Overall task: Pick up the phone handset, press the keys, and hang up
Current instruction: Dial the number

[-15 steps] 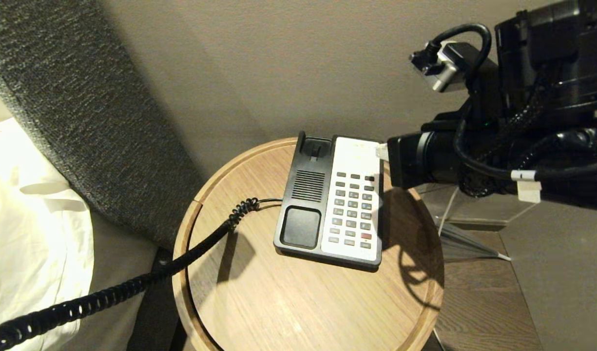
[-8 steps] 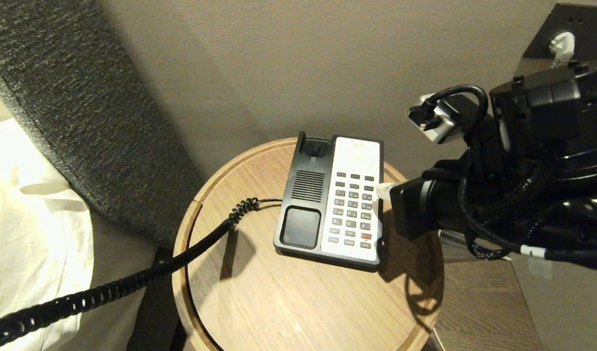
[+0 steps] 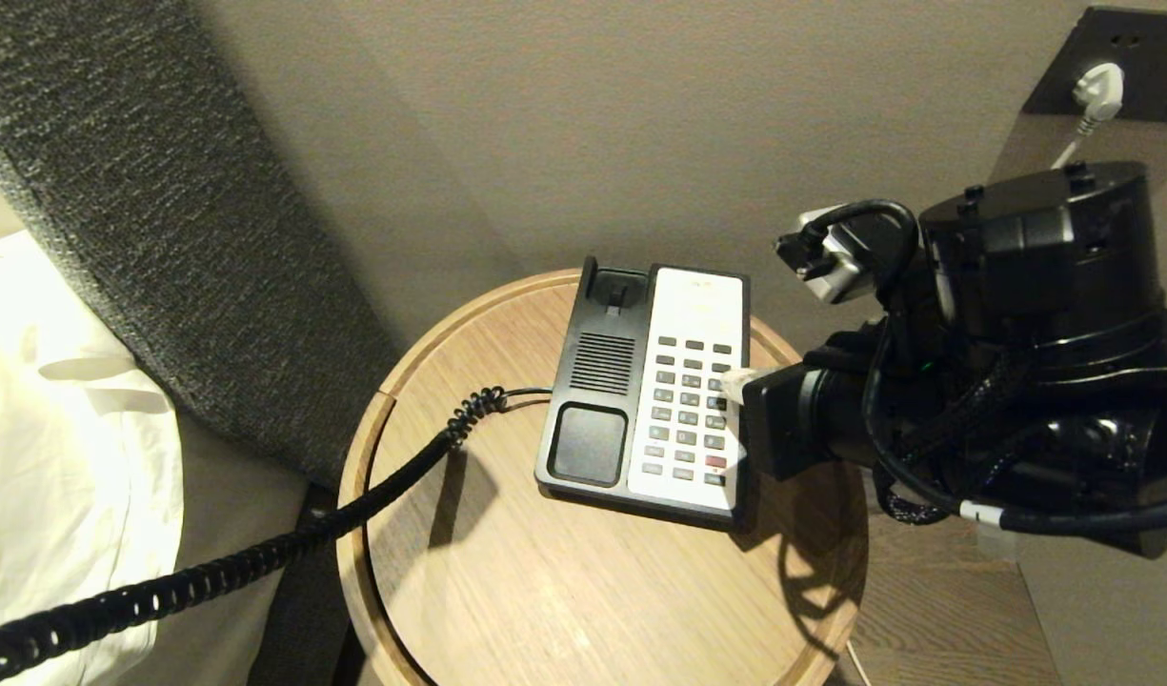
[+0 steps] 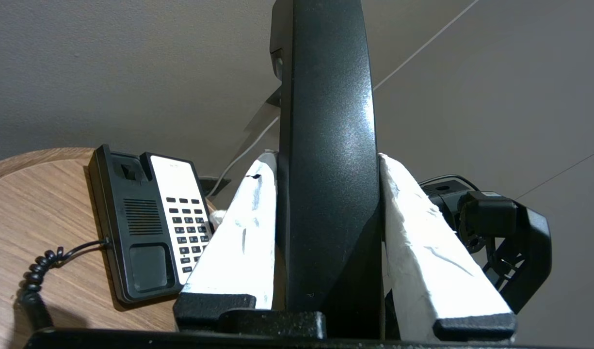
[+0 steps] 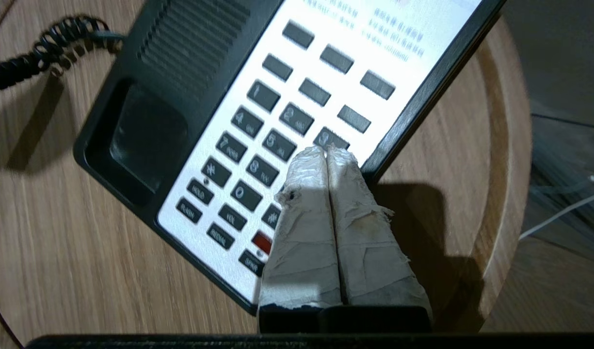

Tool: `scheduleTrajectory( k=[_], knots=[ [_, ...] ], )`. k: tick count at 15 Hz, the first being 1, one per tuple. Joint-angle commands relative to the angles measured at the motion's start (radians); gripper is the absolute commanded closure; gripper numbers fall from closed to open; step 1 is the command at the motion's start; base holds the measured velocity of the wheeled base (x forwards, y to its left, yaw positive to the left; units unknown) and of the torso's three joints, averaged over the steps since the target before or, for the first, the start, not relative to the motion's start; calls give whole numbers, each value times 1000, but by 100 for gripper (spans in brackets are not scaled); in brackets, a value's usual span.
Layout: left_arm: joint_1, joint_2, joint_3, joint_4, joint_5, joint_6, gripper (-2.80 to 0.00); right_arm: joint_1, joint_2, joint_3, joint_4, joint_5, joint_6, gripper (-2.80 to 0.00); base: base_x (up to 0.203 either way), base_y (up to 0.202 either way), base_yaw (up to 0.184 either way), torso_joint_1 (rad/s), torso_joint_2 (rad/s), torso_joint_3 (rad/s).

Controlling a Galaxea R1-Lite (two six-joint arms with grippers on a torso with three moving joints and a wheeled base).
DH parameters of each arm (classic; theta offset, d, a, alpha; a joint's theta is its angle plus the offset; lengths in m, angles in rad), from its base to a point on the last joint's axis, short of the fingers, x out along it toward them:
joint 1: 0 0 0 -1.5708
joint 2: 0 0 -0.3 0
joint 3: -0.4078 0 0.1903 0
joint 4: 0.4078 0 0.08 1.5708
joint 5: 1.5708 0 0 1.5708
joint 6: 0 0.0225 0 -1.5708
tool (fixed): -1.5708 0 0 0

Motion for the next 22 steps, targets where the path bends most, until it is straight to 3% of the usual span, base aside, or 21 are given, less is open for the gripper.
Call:
scheduleTrajectory(
  k=[1, 22],
  knots=[
    [0, -3, 2, -4, -1, -3, 0, 0, -1, 23, -10, -2, 0, 0, 0, 0, 0, 0, 0, 0],
    [0, -21, 3, -6, -2, -6, 0, -4, 26, 27, -76, 0, 3, 0, 0, 0, 0, 0, 0, 0]
  ],
)
